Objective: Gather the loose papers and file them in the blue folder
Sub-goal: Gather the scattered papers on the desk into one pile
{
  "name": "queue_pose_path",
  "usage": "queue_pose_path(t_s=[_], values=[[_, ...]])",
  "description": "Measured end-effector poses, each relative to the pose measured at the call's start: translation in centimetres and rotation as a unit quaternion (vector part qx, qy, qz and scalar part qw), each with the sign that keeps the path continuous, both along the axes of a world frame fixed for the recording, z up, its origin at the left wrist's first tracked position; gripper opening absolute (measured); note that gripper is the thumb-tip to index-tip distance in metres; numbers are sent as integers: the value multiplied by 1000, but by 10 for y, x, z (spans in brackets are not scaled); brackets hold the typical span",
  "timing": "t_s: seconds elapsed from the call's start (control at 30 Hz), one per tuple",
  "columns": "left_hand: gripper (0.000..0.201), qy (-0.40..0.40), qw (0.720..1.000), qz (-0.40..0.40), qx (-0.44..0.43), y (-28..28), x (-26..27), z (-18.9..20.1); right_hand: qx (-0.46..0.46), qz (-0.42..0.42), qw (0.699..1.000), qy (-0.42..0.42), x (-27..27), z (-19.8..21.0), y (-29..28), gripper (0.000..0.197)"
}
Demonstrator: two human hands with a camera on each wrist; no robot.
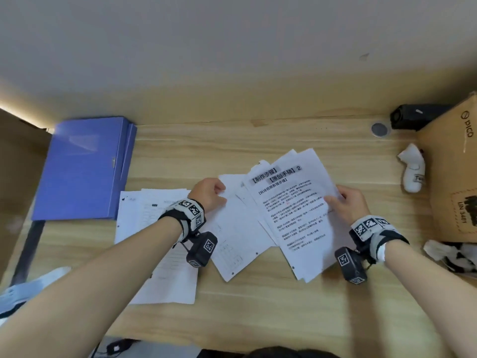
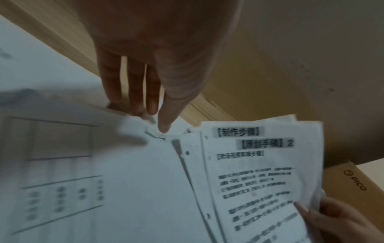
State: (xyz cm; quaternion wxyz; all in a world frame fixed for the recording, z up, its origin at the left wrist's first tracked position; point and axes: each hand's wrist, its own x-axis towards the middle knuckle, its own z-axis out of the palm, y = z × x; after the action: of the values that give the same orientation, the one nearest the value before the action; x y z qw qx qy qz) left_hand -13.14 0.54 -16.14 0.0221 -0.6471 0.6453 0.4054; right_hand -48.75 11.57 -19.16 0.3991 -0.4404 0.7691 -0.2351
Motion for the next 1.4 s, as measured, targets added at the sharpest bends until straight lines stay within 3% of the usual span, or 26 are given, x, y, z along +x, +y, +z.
queue_pose_path(t_s=[0.07, 0.2, 0.3, 0.4, 0.47, 0.57, 0.67, 0.73, 0.8, 0.9, 1.0, 1.1, 1.17, 1.3, 1.4], values=[[25, -45, 999, 1, 1, 10, 20, 3, -6, 45, 999, -4, 6, 10, -11, 4], [37, -106, 994, -3, 2, 35, 47, 5, -12, 200, 979, 36, 30, 33, -47, 19], [41, -70, 996, 51, -33, 52, 68, -6, -22, 364, 922, 128, 70, 50, -77, 10], [41, -34, 996, 79, 10, 64, 80, -14, -25, 467, 863, 194, 121, 57, -100, 9], [14, -18, 995, 102, 10, 67, 83, -18, -37, 514, 827, 223, 153, 51, -109, 11], [32, 15, 989, 145, -6, 69, 87, -29, -41, 536, 811, 231, 189, 38, -114, 22], [22, 66, 981, 182, -18, 70, 88, -32, -8, 557, 799, 225, 205, 23, -113, 35], [25, 108, 975, 194, -24, 69, 86, -28, 8, 568, 791, 229, 211, 18, -111, 33], [26, 142, 965, 218, -28, 68, 85, -24, 10, 549, 806, 223, 212, 20, -108, 19], [10, 203, 943, 262, -35, 63, 83, -19, 19, 504, 844, 181, 199, 32, -107, 5], [28, 224, 934, 277, -40, 57, 75, -14, 12, 413, 901, 135, 174, 53, -107, 4], [32, 179, 958, 218, -42, 52, 57, -12, 29, 283, 956, 67, 140, 75, -106, 24], [26, 130, 978, 159, -29, 51, 40, -12, 38, 210, 976, 29, 114, 80, -103, 33], [46, 78, 988, 134, -18, 50, 11, -29, 52, 71, 996, 27, 63, 76, -81, 53], [47, 22, 996, 81, -16, 47, -8, -40, 45, -31, 998, 16, 34, 61, -53, 60]])
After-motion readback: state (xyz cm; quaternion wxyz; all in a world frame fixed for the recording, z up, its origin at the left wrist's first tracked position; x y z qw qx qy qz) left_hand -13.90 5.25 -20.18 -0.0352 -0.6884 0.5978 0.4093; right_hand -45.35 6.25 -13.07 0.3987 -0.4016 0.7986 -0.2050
